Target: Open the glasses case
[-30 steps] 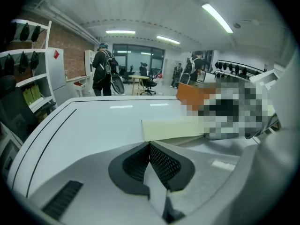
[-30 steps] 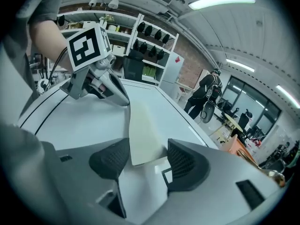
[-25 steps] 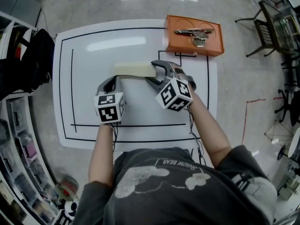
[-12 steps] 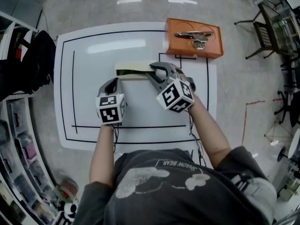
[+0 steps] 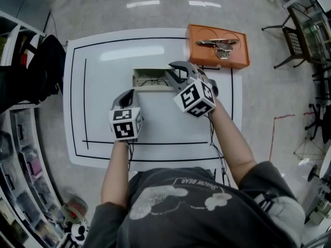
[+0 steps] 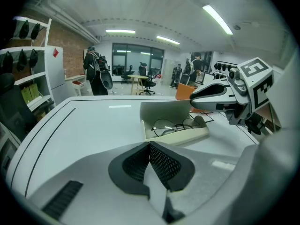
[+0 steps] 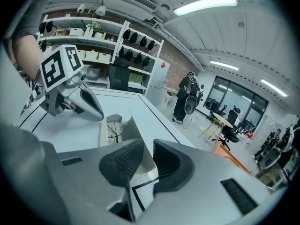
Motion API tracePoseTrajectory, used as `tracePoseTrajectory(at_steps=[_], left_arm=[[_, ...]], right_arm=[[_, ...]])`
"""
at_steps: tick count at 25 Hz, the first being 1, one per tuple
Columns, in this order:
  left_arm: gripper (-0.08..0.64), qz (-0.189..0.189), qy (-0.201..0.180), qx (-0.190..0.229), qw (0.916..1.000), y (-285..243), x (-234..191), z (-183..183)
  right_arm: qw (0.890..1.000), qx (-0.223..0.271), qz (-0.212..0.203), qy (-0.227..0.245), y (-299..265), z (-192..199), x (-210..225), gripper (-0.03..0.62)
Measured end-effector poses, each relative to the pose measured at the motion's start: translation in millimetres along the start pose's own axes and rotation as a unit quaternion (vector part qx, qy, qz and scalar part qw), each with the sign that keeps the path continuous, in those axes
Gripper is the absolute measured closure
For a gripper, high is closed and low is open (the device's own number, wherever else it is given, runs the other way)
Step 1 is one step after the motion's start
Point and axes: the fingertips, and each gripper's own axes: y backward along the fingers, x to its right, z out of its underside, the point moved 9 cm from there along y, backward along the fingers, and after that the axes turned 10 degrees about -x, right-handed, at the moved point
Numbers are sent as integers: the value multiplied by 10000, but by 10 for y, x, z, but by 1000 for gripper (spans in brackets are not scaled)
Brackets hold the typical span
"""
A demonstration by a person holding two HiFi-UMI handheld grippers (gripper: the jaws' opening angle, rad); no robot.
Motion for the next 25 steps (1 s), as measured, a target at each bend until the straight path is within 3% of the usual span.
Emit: tracePoseTrajectory(at_steps=[6, 9, 15, 25], left_arm=[[558, 9, 21, -6, 10000, 11, -30, -10], [558, -16, 79, 66, 9999, 45, -56, -16], [558, 66, 78, 268, 9996, 248, -72, 7], [558, 230, -41, 799, 9965, 898, -115, 192]], right_arm=[[9994, 59, 24, -333, -41, -14, 55, 506], [9991, 60, 59, -418, -13, 6, 48, 446], [9982, 71, 337, -501, 207, -13, -58, 443], [9920, 213, 953, -796, 818, -172, -457, 554]])
